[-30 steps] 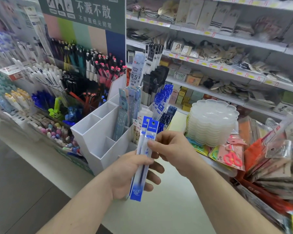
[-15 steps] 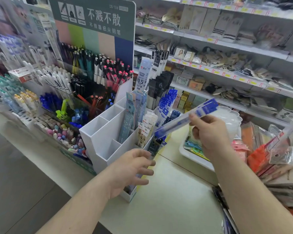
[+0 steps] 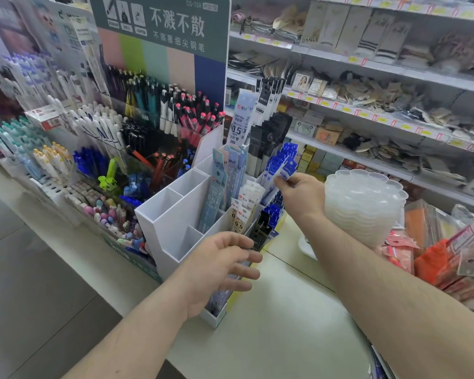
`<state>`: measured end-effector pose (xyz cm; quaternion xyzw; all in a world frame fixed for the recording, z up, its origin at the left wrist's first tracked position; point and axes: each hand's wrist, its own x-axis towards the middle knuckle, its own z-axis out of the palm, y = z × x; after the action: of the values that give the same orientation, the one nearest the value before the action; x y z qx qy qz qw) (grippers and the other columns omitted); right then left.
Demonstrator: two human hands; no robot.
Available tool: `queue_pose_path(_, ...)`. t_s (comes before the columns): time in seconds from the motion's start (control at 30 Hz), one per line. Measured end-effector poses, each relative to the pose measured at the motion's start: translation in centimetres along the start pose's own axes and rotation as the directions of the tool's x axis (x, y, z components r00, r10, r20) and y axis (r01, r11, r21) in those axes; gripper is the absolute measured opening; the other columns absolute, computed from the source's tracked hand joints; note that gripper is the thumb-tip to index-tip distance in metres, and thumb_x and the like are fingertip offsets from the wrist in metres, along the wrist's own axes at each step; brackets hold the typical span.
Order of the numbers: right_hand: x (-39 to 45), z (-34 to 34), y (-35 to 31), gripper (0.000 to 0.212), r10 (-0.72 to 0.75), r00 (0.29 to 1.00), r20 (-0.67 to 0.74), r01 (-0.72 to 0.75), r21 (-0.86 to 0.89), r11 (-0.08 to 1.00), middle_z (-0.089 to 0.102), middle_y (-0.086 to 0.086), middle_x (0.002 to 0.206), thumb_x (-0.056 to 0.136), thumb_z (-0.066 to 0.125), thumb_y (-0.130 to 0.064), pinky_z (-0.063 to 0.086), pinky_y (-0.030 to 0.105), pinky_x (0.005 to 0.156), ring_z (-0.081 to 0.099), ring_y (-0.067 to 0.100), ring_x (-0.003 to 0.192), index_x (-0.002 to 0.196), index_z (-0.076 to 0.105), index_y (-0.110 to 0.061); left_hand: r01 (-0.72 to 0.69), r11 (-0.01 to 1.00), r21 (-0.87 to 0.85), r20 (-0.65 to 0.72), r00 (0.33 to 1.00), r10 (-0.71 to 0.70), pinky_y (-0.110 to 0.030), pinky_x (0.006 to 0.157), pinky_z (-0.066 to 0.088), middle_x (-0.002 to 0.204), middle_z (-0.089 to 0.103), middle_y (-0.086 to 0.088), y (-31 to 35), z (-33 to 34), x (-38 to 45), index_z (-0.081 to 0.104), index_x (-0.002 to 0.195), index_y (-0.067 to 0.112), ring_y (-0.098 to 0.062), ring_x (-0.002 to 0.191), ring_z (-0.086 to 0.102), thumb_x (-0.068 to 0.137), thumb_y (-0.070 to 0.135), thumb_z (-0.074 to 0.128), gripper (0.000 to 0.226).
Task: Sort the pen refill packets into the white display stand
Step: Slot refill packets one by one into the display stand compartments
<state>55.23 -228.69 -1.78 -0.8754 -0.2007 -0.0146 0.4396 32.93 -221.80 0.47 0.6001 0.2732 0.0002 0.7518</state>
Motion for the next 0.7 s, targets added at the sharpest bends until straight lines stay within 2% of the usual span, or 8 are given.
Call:
queue_pose_path(0.07, 0.5, 0.7, 0.2, 0.035, 0.011, 0.999, 0.053, -0.005, -0.122, 0.993, 0.062, 0.003, 0.068, 0.096, 0.062, -0.04, 0.039, 0.031, 0.058, 0.054, 0.02, 0.066, 0.077, 0.069, -0.011, 0.003, 1.0, -0.001, 0.001, 1.0, -0.003, -0.037, 0.069, 0.061, 0.104, 0.074, -0.012, -0.1, 0.0, 0.0, 0.06, 0.115, 0.005, -0.022, 0.077, 0.072, 0.098, 0.004, 0.052, 0.019)
queue_pose_path(0.27, 1.4, 3.0, 0.5, 0.029, 0.087, 0.981, 0.174, -0.025, -0.33, 0.944, 0.066, 0.005, 0.079, 0.097, 0.059, -0.037, 0.042, 0.03, 0.062, 0.059, 0.024, 0.072, 0.081, 0.069, -0.014, 0.018, 1.0, -0.011, 0.002, 1.0, -0.017, -0.037, 0.069, 0.06, 0.1, 0.075, -0.01, -0.5, 0.3, 0.1, 0.06, 0.111, 0.007, -0.02, 0.075, 0.071, 0.098, 0.003, 0.05, 0.017)
queue_pose_path(0.43, 1.5, 3.5, 0.7, 0.028, 0.14, 0.974, 0.179, -0.074, -0.335, 0.939, 0.069, 0.007, 0.084, 0.095, 0.062, -0.038, 0.046, 0.031, 0.062, 0.063, 0.026, 0.075, 0.088, 0.071, -0.013, 0.016, 1.0, 0.004, 0.016, 1.0, -0.016, -0.038, 0.07, 0.06, 0.103, 0.073, -0.011, -0.5, 1.0, 0.1, 0.06, 0.109, 0.007, -0.021, 0.078, 0.07, 0.099, 0.004, 0.051, 0.015)
queue_pose_path(0.6, 1.3, 2.9, 0.8, 0.025, 0.145, 0.969, 0.2, -0.087, -0.272, 0.958, 0.07, 0.001, 0.075, 0.089, 0.068, -0.039, 0.059, 0.037, 0.069, 0.066, 0.019, 0.071, 0.08, 0.075, -0.016, -0.004, 1.0, 0.03, 0.038, 0.999, 0.003, -0.036, 0.069, 0.06, 0.102, 0.074, -0.009, -0.7, 2.0, 0.3, 0.061, 0.107, 0.009, -0.02, 0.078, 0.071, 0.098, 0.004, 0.051, 0.014)
queue_pose_path(0.7, 0.4, 1.7, 1.3, 0.02, 0.129, 0.973, 0.194, -0.077, -0.256, 0.964, 0.075, -0.002, 0.086, 0.087, 0.07, -0.037, 0.058, 0.036, 0.072, 0.067, 0.015, 0.078, 0.089, 0.079, -0.02, -0.013, 0.998, 0.056, 0.048, 0.999, 0.01, -0.037, 0.07, 0.061, 0.097, 0.075, -0.004, -1.1, 2.8, 0.7, 0.062, 0.106, 0.011, -0.019, 0.078, 0.071, 0.097, 0.006, 0.053, 0.013)
